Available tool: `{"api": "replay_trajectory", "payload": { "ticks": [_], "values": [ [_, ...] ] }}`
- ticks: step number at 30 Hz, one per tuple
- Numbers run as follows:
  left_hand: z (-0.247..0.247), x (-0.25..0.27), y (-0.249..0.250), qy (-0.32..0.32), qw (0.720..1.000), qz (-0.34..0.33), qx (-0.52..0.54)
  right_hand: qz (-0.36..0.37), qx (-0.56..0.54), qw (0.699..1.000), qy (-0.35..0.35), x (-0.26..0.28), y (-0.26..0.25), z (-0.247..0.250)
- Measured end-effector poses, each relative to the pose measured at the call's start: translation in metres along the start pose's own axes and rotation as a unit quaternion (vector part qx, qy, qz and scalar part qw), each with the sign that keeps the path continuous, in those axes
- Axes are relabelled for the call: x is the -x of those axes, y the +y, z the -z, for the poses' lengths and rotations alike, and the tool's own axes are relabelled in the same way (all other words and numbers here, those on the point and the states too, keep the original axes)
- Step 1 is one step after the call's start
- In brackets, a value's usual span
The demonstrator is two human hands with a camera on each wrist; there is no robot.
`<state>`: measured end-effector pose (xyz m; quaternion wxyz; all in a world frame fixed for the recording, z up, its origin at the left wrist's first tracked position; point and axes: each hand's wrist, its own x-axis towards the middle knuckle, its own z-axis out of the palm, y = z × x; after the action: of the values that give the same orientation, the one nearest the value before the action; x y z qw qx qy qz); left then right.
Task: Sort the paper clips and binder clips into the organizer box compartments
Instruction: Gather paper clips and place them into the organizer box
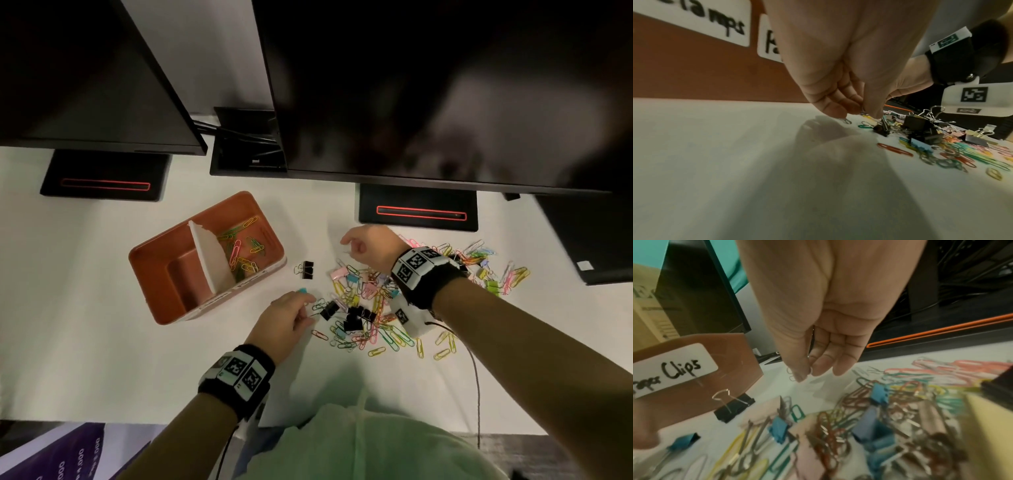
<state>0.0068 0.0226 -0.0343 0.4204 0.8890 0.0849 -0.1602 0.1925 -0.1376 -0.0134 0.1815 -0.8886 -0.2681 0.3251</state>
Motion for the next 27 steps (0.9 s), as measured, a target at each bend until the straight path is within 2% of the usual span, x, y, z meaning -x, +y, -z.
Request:
{"api": "replay_trajectory", "payload": {
  "ticks": [6, 15, 19, 27],
  "values": [
    [-0.018, -0.020, 0.008, 0.018, 0.998, 0.015, -0.056, 0.012, 0.041, 0.997, -0.065, 0.000, -0.008, -0.007],
    [-0.022, -0.026, 0.007, 0.049, 0.995, 0.000, -0.091, 0.011, 0.028, 0.999, -0.032, 0.001, -0.012, -0.023],
    [-0.021, -0.026, 0.007, 0.046, 0.993, 0.002, -0.107, -0.004, 0.003, 0.999, -0.046, 0.000, -0.011, -0.020],
    [-0.026, -0.026, 0.003, 0.025, 0.986, -0.004, -0.166, -0.009, 0.041, 0.996, -0.073, 0.000, -0.014, -0.014]
  ]
}}
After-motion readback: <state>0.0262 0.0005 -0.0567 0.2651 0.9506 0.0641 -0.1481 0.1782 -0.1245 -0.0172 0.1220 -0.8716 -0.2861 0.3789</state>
